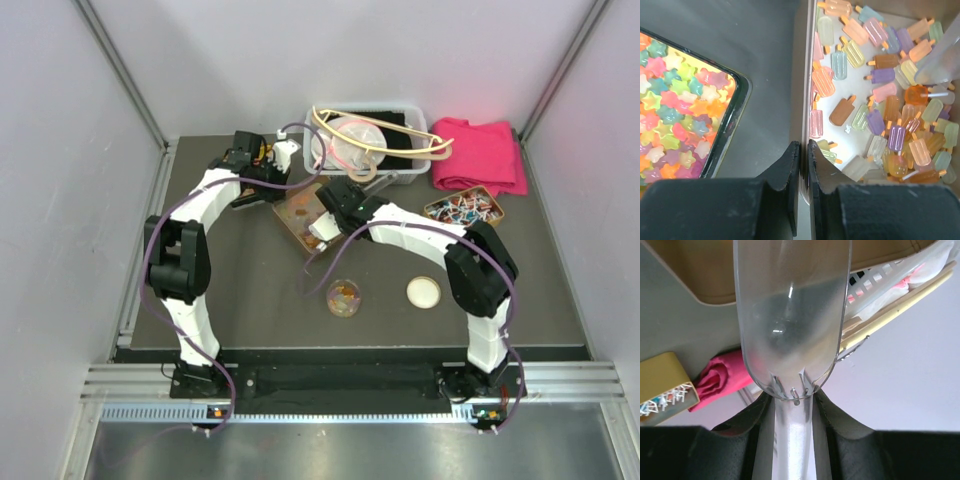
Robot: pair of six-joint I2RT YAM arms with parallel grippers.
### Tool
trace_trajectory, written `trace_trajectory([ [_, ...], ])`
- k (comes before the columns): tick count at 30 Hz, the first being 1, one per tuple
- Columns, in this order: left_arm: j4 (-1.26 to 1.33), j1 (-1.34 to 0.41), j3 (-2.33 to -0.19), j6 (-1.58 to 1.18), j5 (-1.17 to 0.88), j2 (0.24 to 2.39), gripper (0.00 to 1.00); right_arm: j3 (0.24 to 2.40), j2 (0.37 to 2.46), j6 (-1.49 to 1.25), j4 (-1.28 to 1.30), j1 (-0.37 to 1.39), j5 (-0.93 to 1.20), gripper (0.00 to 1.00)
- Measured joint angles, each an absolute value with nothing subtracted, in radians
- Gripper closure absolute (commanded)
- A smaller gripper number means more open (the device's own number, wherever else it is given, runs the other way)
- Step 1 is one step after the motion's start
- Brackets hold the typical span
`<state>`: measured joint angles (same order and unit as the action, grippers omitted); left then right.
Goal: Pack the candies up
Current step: Scoop the fake candies from the storage box.
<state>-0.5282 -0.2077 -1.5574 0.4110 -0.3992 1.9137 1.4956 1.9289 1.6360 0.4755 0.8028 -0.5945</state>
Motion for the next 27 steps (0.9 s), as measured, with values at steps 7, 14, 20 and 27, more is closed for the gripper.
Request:
trace_trajectory([
  [7, -0.545, -0.219, -1.576, 0.411, -0.39, 1.914, 1.0, 1.431, 1.929, 1.773, 0.337, 0.787, -0.621, 1.0],
  [14, -0.544, -0.226, -1.576, 0.409, -0.385, 1.914, 1.0, 1.363, 1.929, 1.874, 0.252, 0.786, -0.628, 1.0],
  [20, -0.543, -0.229, -1.576, 0.402, -0.379, 1.915, 1.0, 1.354, 1.923, 1.873, 0.247, 0.796, -0.614, 1.0],
  [27, -0.535, -0.234, -1.576, 0.4, -0.369, 1.924, 1.0, 1.356, 1.905, 1.806, 0.338, 0.845, -0.538, 1.0],
])
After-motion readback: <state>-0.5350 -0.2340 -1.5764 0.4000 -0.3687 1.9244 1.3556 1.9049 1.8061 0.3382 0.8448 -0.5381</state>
